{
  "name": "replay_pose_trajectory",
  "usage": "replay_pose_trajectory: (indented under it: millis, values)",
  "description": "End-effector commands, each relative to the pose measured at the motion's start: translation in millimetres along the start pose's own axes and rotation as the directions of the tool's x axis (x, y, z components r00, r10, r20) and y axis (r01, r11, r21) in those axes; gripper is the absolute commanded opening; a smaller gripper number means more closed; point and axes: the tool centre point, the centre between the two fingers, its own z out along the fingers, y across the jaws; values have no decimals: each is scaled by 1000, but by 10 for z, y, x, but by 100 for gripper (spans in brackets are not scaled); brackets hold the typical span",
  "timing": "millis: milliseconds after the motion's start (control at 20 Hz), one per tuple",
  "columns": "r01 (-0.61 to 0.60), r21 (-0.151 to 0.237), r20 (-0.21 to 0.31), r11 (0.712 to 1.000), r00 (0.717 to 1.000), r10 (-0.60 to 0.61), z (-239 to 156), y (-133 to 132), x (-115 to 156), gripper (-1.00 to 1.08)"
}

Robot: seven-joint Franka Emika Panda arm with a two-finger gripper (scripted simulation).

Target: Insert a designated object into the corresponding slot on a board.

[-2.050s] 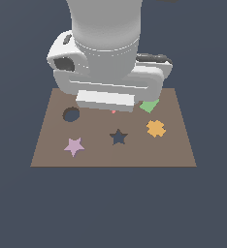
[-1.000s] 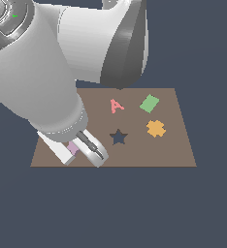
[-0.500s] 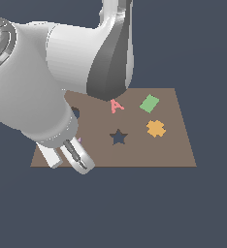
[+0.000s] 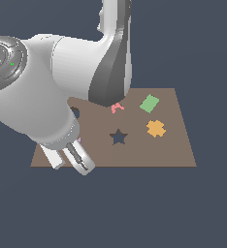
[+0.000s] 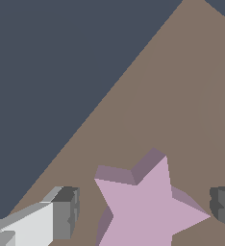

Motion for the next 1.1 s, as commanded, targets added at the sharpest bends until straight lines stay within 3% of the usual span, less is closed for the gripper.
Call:
replay_pose_trajectory:
  millis: [0,50,700,1050]
  values:
    - [-1,1,0,1000,1000,1,33,-1,2,100]
    - [-1,1,0,1000,1000,1,33,-1,2,-100]
    - [3,1,-1,1000,1000,-3,27,-9,-4,-100]
    - [95,1,-1,996,996,-95,11,-145,-165,-100]
